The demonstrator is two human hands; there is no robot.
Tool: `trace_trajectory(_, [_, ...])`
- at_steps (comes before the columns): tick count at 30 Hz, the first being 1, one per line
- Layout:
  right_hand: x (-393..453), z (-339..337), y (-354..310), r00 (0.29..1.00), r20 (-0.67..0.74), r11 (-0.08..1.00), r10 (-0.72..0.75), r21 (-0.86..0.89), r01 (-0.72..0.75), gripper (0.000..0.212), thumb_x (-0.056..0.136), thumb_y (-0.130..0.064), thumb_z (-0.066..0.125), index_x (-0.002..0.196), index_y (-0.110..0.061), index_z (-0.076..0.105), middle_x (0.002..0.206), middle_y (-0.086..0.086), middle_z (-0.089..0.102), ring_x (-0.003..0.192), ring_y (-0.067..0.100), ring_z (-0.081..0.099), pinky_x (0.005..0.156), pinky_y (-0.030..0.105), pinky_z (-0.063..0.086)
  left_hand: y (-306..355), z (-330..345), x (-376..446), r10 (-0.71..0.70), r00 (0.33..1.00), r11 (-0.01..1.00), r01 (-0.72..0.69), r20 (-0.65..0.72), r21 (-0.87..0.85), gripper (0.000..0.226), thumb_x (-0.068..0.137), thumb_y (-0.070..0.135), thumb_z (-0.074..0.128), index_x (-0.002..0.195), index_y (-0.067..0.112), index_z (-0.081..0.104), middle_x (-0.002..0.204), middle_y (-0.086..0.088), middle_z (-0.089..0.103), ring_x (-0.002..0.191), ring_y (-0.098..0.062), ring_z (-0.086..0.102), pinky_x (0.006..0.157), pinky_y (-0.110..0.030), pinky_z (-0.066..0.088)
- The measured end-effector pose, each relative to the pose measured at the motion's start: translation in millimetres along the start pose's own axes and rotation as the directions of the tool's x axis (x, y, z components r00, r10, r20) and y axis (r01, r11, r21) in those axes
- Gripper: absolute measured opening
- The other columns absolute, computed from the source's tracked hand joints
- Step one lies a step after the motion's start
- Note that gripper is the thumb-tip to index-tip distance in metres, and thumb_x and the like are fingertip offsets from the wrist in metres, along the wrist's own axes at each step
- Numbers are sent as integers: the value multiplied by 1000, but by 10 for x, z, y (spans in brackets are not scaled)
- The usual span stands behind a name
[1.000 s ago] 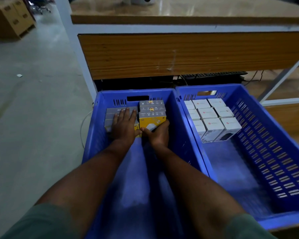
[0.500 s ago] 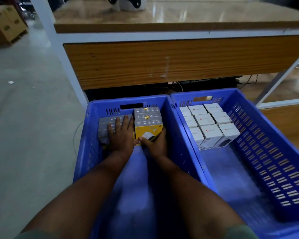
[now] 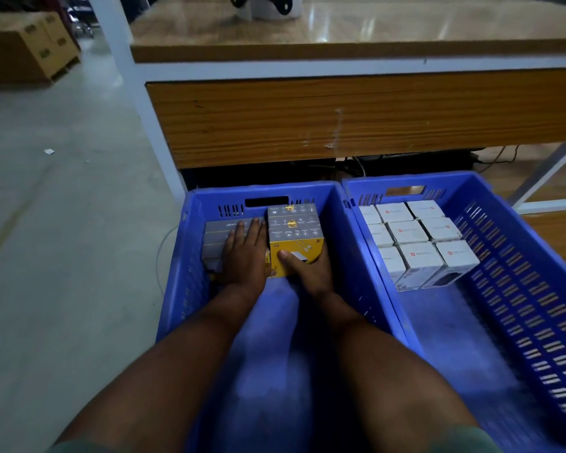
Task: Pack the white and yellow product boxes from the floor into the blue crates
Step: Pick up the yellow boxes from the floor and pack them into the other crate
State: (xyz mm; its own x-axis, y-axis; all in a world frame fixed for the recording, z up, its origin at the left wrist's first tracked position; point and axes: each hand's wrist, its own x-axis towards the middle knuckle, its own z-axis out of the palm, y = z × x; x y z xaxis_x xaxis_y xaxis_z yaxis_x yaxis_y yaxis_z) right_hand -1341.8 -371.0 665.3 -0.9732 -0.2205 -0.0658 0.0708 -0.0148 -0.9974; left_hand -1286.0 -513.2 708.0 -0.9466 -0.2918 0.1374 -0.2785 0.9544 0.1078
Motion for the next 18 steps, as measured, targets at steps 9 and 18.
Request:
trace_trajectory(9, [-36, 16, -24, 994, -62, 996, 85, -17, -86, 73, 74, -10, 92, 136, -11, 52, 126, 2, 68, 106, 10, 70, 89, 23, 59, -12, -13, -31, 31, 999, 998, -32, -14, -55, 112, 73, 42, 86, 160, 14, 22, 167, -7, 23, 155, -32, 17, 124, -46, 12])
trace_trajectory(18, [-320, -53, -287, 975, -52, 974, 217, -49, -219, 51, 77, 0, 87, 115, -14, 57, 102, -6, 68, 86, 2, 66, 58, 6, 50, -41, -142, -140, 47, 997, 998, -49, 54, 42, 92, 90, 9, 65, 161, 8, 6, 169, -13, -5, 156, -32, -3, 127, -44, 3])
